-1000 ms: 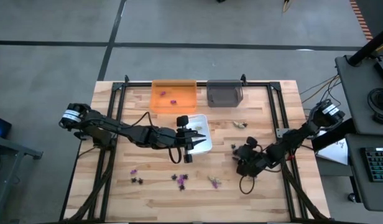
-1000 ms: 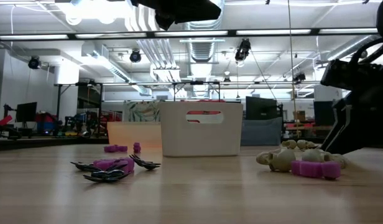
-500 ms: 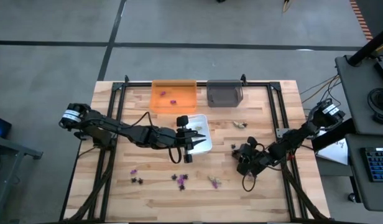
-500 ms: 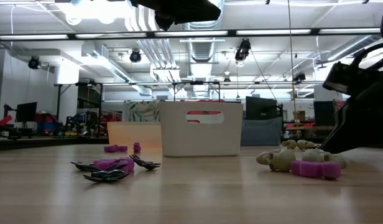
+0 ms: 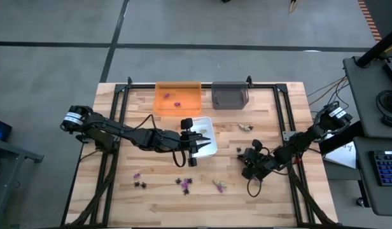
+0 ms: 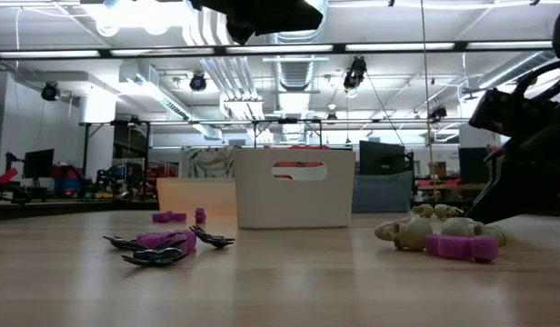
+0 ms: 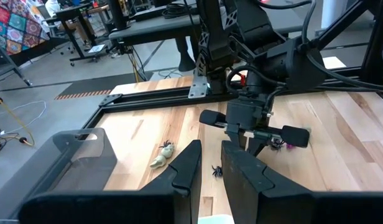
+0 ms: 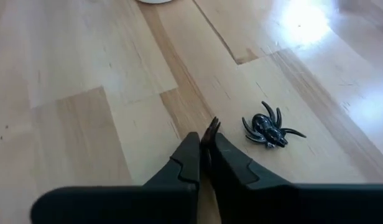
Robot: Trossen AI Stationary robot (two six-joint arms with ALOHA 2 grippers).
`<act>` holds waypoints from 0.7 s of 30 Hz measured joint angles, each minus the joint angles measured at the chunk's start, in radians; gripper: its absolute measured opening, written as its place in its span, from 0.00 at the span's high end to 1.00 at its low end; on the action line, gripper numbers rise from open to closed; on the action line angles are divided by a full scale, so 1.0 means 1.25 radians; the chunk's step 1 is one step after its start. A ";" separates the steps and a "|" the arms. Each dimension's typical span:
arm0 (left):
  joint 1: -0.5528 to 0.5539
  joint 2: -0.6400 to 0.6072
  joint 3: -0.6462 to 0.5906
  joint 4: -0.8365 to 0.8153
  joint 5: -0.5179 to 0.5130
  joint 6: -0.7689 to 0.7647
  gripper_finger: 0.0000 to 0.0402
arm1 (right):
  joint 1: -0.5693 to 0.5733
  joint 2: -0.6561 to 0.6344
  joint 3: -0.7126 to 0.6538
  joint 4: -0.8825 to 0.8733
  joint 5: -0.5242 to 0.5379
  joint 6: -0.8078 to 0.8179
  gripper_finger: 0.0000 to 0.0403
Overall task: Sort Halloween decoration
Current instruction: Put the black spider toy into the black bin
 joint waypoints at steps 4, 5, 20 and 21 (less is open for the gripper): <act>0.000 0.000 0.000 0.000 0.000 0.000 0.89 | 0.000 -0.024 0.003 -0.009 -0.010 -0.001 0.96; 0.000 0.000 0.000 0.000 0.000 0.000 0.89 | 0.000 -0.036 0.005 -0.014 -0.015 -0.004 0.96; -0.008 -0.023 -0.001 0.002 0.000 0.003 0.89 | -0.276 -0.246 0.295 -0.369 -0.096 -0.205 0.97; -0.009 -0.028 -0.001 -0.002 0.000 0.003 0.89 | -0.312 -0.245 0.322 -0.394 -0.108 -0.223 0.97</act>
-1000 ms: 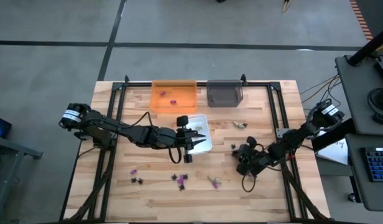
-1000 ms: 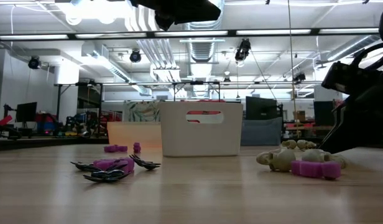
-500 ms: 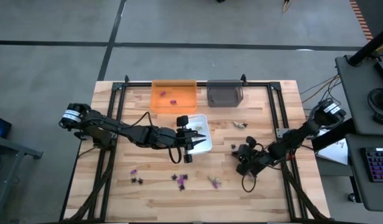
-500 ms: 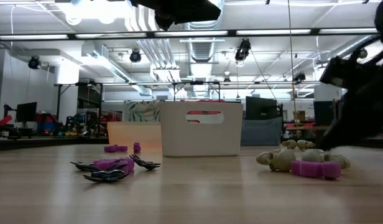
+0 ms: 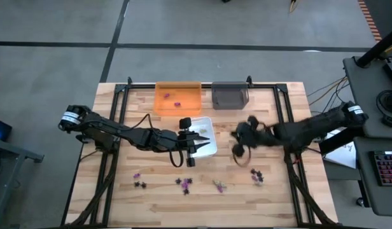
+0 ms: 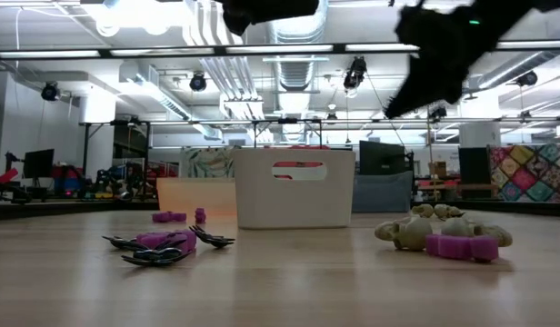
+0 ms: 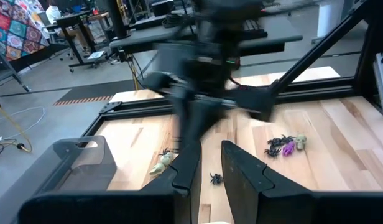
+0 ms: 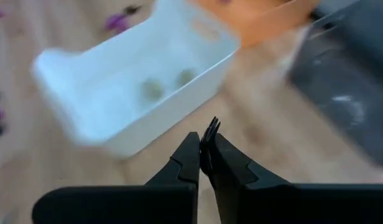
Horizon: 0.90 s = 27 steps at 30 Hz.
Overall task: Sort Halloween decoration
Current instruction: Put the black spider toy into the black bin
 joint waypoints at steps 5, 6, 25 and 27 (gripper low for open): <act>-0.008 -0.023 0.000 -0.032 0.000 0.000 0.89 | -0.195 0.028 0.121 -0.094 -0.069 -0.119 0.97; -0.010 -0.027 0.000 -0.043 0.000 0.000 0.89 | -0.237 0.035 0.140 -0.099 -0.100 -0.141 0.97; -0.018 -0.077 0.000 -0.170 -0.056 -0.024 0.89 | -0.702 0.453 0.508 -0.322 -0.412 -0.365 0.97; -0.019 -0.077 0.000 -0.182 -0.064 -0.025 0.89 | -0.708 0.495 0.547 -0.386 -0.412 -0.433 0.97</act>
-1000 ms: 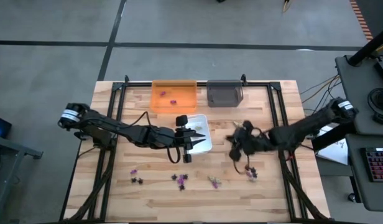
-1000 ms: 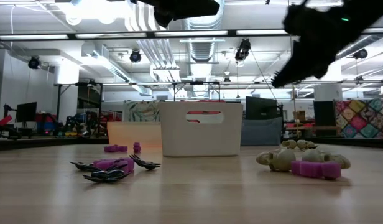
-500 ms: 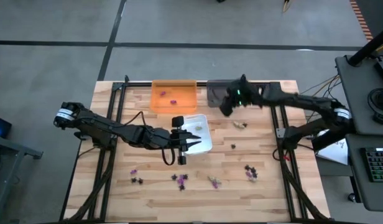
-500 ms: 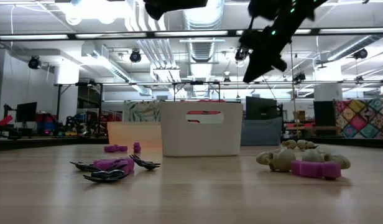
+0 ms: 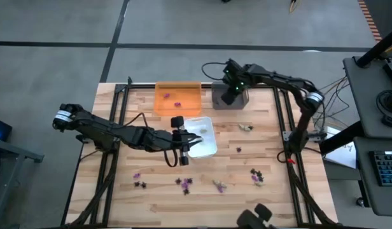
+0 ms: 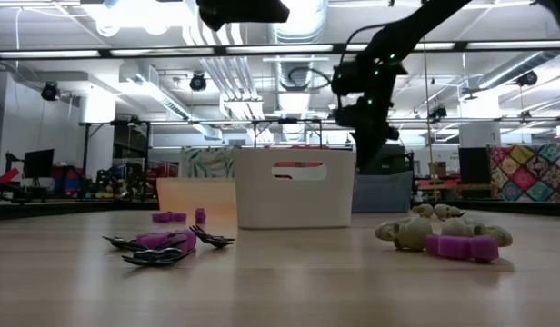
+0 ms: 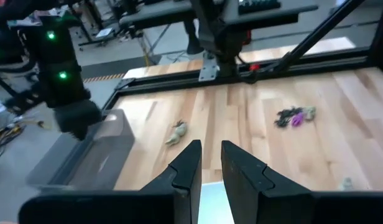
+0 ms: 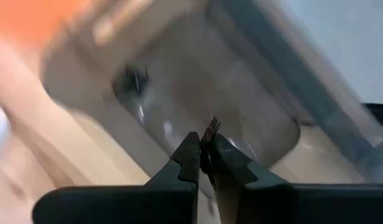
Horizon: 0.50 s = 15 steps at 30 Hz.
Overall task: Sort Halloween decoration
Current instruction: Put the black spider toy into the black bin
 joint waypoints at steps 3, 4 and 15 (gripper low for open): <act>-0.001 0.000 0.000 -0.005 0.000 -0.001 0.89 | -0.001 0.051 0.049 -0.101 0.012 -0.128 0.97; -0.001 0.000 0.000 -0.004 -0.001 -0.001 0.89 | 0.000 0.064 0.060 -0.131 0.031 -0.168 0.97; -0.001 0.000 0.000 -0.003 -0.001 -0.011 0.89 | -0.010 0.115 0.063 -0.090 0.112 -0.418 0.97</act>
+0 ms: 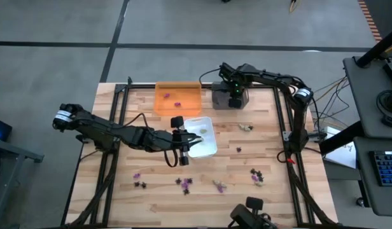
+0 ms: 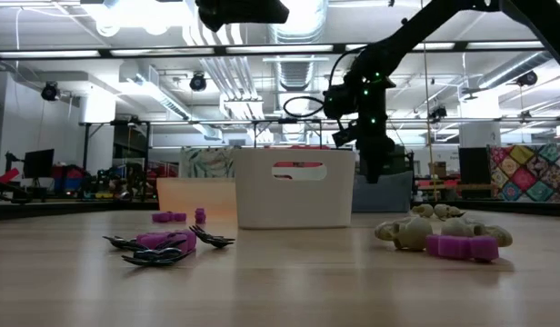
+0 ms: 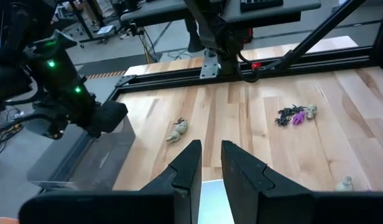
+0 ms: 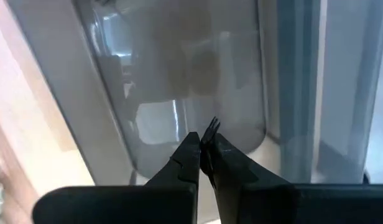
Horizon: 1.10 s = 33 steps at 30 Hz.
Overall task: Sort Halloween decoration
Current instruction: Put the black spider toy into the black bin, then put the purple skeleton toy into the orange bin
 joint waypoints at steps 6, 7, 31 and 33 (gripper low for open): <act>0.000 0.000 0.000 -0.002 0.000 0.000 0.89 | -0.007 0.000 -0.007 0.073 -0.088 -0.045 0.97; 0.000 0.000 0.000 -0.002 0.000 0.000 0.89 | -0.007 0.000 -0.009 0.086 -0.101 -0.038 0.97; 0.000 0.000 0.009 -0.116 0.000 -0.059 0.89 | -0.003 -0.093 -0.025 0.094 -0.165 0.158 0.73; 0.000 0.000 0.013 -0.150 0.000 -0.081 0.89 | 0.009 -0.131 -0.034 0.098 -0.199 0.180 0.73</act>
